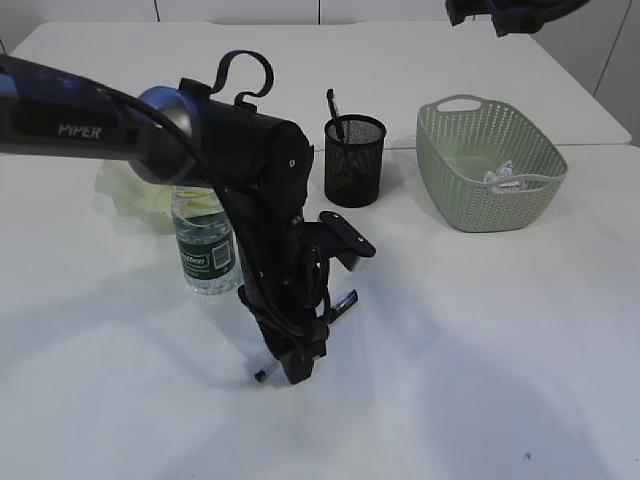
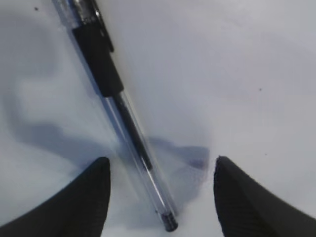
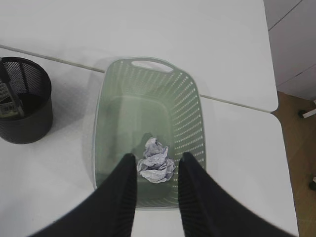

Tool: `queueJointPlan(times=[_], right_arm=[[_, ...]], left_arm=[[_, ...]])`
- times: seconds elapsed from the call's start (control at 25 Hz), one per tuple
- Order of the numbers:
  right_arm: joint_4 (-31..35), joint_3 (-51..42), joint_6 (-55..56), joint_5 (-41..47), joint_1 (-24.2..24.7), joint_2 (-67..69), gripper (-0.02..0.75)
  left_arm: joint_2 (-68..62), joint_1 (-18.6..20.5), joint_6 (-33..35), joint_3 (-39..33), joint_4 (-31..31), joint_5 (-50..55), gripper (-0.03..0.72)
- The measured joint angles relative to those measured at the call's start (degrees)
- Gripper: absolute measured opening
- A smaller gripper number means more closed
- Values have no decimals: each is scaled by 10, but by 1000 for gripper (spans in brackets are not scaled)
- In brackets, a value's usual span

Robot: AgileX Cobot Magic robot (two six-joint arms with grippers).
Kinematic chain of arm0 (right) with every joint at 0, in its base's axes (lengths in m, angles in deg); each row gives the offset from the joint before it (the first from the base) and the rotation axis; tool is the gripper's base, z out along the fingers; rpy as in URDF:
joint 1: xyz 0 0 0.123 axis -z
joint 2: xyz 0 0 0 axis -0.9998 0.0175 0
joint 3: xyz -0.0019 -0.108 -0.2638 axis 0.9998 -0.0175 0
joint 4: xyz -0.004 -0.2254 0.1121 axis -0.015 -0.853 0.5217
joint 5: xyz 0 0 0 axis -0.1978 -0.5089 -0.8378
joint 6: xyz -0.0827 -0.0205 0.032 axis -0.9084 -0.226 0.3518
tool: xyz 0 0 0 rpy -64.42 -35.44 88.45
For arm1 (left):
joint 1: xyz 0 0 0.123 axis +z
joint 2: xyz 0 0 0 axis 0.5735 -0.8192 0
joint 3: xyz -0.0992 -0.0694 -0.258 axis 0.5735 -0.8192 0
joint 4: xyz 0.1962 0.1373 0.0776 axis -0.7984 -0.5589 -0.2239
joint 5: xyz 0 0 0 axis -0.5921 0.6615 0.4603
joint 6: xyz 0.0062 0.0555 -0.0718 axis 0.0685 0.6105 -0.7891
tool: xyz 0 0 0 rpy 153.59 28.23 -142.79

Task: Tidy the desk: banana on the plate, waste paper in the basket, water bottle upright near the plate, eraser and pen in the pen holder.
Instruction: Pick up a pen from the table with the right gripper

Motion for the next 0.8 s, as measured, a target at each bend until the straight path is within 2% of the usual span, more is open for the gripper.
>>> queueJointPlan(times=[0.8], right_arm=[[-2,0,0,-1,0,0,219]], left_arm=[[-5,0,0,2,-1,6,454]])
